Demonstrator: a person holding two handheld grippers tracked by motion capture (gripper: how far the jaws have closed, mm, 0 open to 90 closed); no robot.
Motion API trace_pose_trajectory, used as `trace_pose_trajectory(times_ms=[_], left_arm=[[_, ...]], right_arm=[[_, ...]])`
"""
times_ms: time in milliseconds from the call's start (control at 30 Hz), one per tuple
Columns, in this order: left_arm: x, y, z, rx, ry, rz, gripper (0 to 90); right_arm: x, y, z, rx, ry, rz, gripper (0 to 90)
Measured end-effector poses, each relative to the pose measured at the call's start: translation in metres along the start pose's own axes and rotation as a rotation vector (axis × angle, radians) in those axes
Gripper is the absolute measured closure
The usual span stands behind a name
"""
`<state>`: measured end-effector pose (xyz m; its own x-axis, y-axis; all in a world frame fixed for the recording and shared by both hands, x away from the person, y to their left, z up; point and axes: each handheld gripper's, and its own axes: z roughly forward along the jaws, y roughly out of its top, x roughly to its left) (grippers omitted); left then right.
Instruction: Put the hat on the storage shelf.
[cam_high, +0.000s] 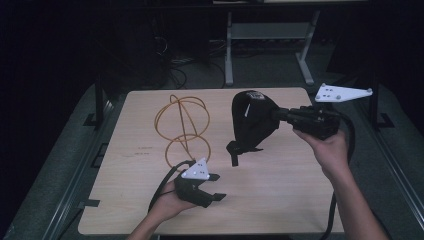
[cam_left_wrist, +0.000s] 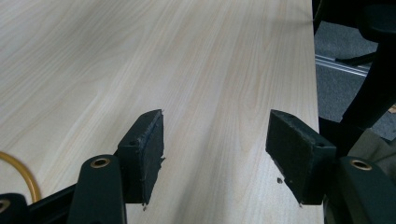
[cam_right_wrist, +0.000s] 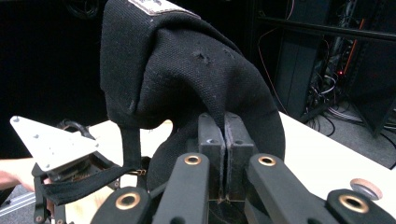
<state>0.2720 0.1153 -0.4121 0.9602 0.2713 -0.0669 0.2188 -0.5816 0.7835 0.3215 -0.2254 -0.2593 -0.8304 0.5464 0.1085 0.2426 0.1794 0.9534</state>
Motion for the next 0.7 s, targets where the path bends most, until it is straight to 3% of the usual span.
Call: trace_pose_trajectory(times_ms=[700], left_arm=[[0.002,-0.003,0.005,0.012,0.011,0.005,32.7]], right_arm=[[0.004,0.036,0.041,0.000,0.057,-0.023,88.3]])
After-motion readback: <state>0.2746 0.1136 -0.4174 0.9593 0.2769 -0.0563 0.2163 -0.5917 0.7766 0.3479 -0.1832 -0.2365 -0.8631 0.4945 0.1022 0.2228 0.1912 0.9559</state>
